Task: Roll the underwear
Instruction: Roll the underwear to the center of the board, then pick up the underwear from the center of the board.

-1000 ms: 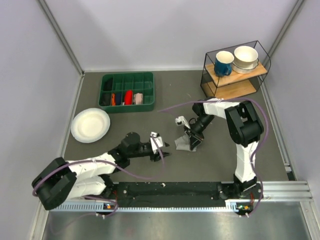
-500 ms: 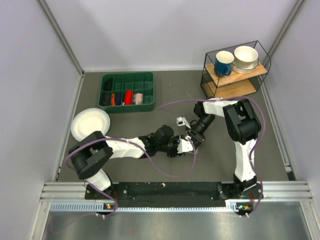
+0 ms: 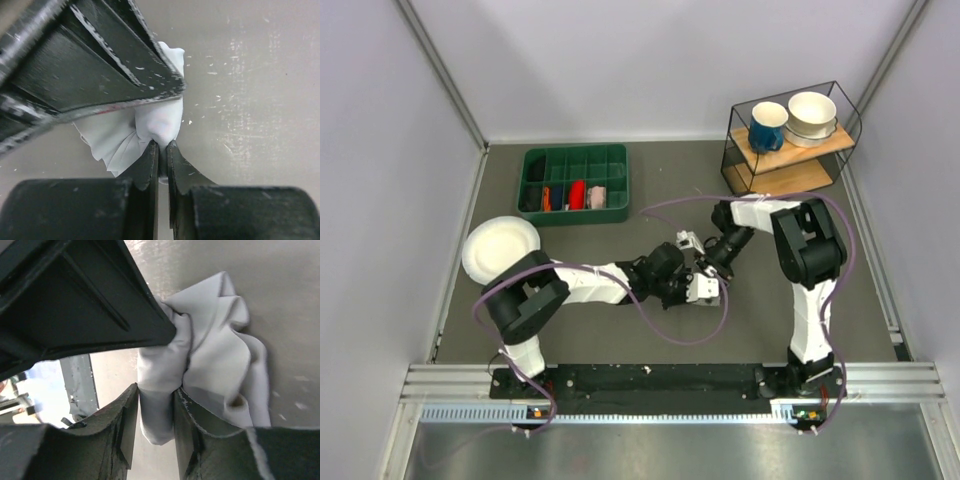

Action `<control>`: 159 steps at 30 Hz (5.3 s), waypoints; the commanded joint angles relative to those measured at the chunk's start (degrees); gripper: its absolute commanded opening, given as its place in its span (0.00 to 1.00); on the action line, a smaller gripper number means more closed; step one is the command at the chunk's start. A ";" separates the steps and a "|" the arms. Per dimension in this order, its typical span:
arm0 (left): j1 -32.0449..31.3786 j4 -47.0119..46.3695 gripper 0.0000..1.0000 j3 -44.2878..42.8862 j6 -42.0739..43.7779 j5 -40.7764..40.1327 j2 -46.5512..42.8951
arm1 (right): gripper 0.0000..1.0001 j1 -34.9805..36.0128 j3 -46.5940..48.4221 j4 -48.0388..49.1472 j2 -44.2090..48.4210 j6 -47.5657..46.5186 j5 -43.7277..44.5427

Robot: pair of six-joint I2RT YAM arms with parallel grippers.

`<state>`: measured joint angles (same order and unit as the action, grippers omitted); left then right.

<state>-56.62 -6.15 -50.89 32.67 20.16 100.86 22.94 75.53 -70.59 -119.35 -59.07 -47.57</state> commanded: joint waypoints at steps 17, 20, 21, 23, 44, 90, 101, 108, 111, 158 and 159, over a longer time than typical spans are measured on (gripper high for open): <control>15.75 23.55 0.07 -19.06 -22.47 35.56 20.16 | 0.47 -15.39 -20.04 11.52 41.99 -20.26 -6.39; 16.63 27.14 0.07 -22.84 -23.26 36.44 22.97 | 0.55 -9.16 -25.93 16.50 47.53 -22.23 -2.90; 16.54 28.03 0.07 -23.89 -23.35 36.26 23.68 | 0.58 -6.88 -27.52 19.49 48.67 -21.27 -1.05; 16.63 30.22 0.08 -26.79 -24.05 36.17 25.87 | 0.60 -0.29 -31.92 29.21 51.67 -17.94 6.12; 19.09 6.81 0.44 -18.20 -35.92 25.73 13.59 | 0.26 10.29 -33.96 41.06 35.59 -12.83 25.71; 12.94 -49.04 0.68 0.45 -48.65 33.53 16.91 | 0.19 -7.03 -11.37 11.88 12.47 -5.97 2.31; 10.04 -36.39 0.88 -3.95 -45.95 31.44 22.28 | 0.19 -7.03 -11.37 11.88 12.74 -5.88 2.48; 8.64 -28.05 0.50 -5.35 -42.34 30.11 23.15 | 0.19 -7.03 -11.45 12.05 12.91 -5.71 2.66; 7.76 -26.63 0.37 -5.44 -42.16 29.15 23.07 | 0.19 -7.03 -11.45 12.31 13.09 -5.44 2.49; 21.98 -25.33 0.04 11.79 -42.16 28.00 -7.24 | 0.53 -12.48 -11.81 13.20 30.58 0.80 -0.24; 22.95 -23.57 0.04 10.83 -41.46 27.83 -9.26 | 0.53 -12.48 -11.89 13.19 30.75 0.80 -0.33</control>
<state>-37.28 -35.77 -38.83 -13.06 48.42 98.96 11.18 62.70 -57.87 -91.55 -58.35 -45.39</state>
